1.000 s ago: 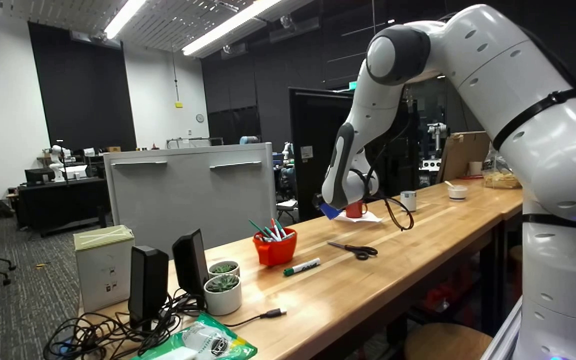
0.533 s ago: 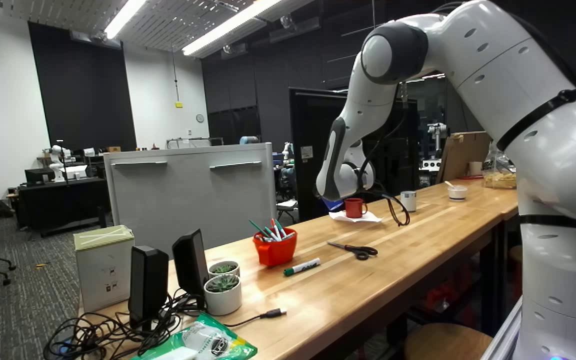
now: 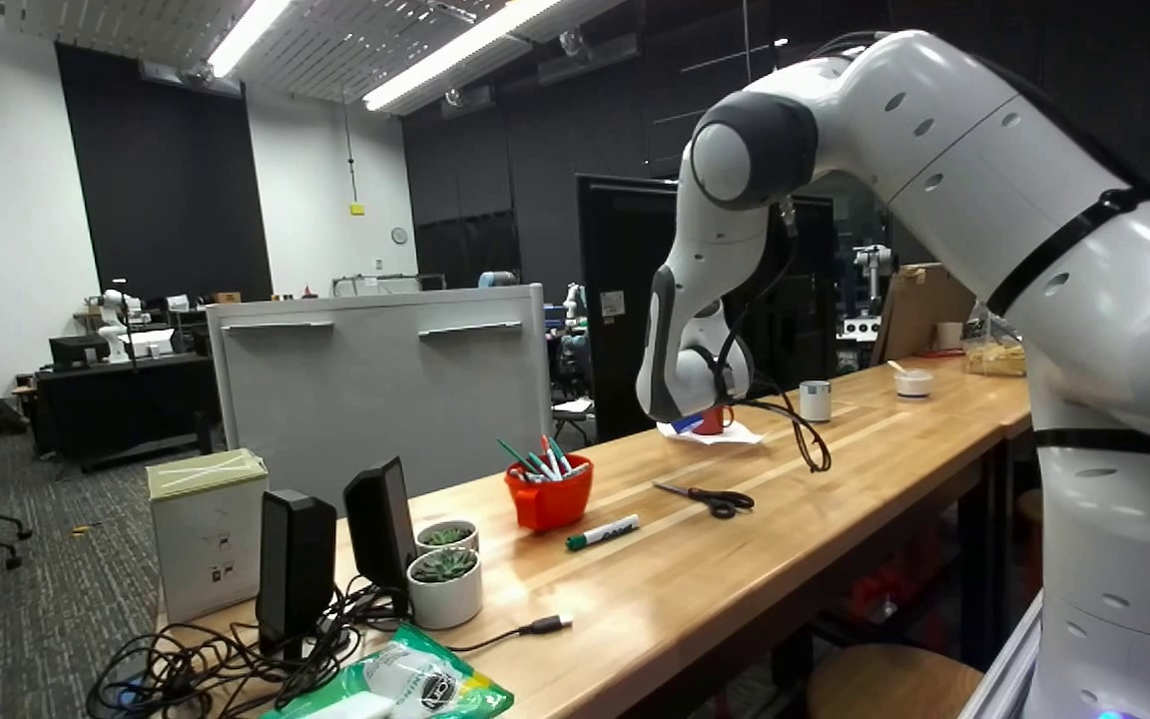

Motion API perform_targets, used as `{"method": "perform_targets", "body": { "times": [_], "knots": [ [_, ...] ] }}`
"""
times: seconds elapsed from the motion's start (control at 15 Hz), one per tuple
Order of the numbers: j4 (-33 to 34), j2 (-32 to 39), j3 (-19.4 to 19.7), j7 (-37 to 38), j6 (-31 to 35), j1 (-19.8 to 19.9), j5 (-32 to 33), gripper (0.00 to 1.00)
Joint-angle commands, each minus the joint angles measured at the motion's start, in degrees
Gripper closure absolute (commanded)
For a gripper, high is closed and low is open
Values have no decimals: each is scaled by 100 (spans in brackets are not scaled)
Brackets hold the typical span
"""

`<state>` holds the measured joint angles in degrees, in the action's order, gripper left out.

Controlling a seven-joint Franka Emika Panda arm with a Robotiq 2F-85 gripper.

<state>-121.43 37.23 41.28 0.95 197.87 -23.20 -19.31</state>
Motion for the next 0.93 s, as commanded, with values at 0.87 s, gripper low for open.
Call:
{"method": "perform_targets", "body": {
  "times": [0.87],
  "knots": [
    [602,1679,485,553,17,-238,-1157,4]
  ]
}}
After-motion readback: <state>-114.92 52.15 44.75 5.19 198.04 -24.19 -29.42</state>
